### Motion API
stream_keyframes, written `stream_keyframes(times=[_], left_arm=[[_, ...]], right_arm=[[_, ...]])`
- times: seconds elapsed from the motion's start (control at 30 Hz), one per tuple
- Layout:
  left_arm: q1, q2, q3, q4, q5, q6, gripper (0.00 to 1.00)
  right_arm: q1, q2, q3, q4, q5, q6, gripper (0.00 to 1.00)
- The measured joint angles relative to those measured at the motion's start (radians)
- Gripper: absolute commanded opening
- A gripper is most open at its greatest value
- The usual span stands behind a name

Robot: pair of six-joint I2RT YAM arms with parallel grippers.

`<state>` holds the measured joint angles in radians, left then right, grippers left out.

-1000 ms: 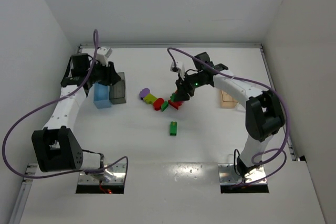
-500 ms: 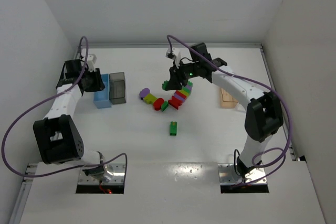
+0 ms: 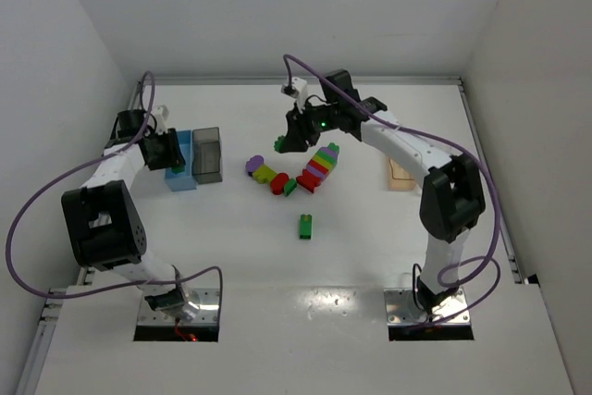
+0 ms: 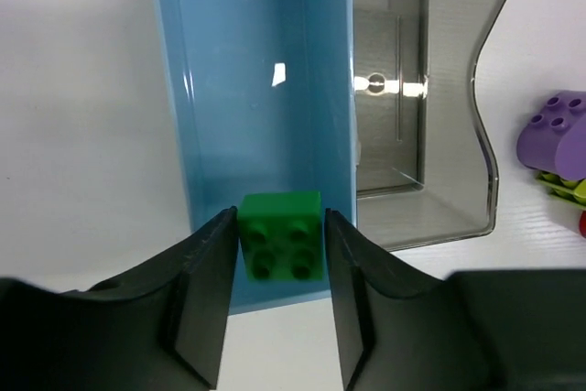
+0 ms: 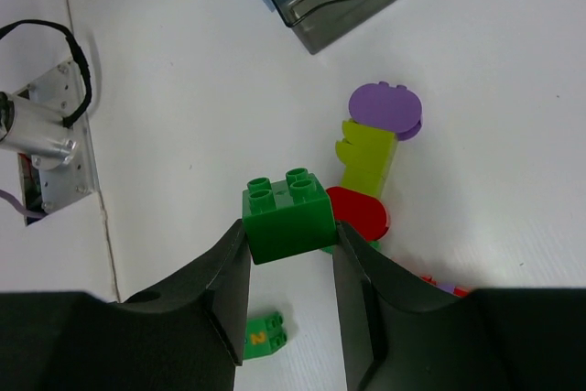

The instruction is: Sort the legos into containers by color

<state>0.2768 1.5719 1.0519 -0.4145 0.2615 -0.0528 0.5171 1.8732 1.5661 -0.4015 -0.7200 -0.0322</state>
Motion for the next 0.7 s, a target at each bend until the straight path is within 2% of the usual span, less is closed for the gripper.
stream_keyframes(times=[0.03, 0.1, 0.13, 0.37, 0.57, 0.6, 0.7], left_arm=[[0.0, 0.0, 0.0, 0.0, 0.003, 0.0, 0.54], [0.0, 0.0, 0.004, -0.002, 0.01, 0.0, 0.57], [0.0, 0.0, 0.007, -0.003, 0.018, 0.0, 0.66], [0.016, -0.039, 0.064, -0.016, 0.109, -0.009, 0.66], [0.12, -0.186, 0.233, -0.012, 0.16, -0.034, 0.79], [0.14, -0.222, 0.263, -0.009, 0.161, -0.035, 0.83], [0.182, -0.315, 0.301, 0.003, 0.145, -0.032, 0.83]], right_arm=[[0.003, 0.006, 0.009, 0.0, 0.005, 0.003, 0.0], [0.009, 0.022, 0.033, 0.003, 0.013, 0.008, 0.0], [0.011, 0.03, 0.046, 0.005, 0.015, 0.011, 0.0], [0.034, 0.06, 0.094, 0.019, 0.04, 0.053, 0.0], [0.089, 0.18, 0.279, 0.056, 0.092, 0.109, 0.0], [0.104, 0.207, 0.314, 0.066, 0.1, 0.12, 0.0], [0.148, 0.286, 0.403, 0.105, 0.119, 0.159, 0.0]])
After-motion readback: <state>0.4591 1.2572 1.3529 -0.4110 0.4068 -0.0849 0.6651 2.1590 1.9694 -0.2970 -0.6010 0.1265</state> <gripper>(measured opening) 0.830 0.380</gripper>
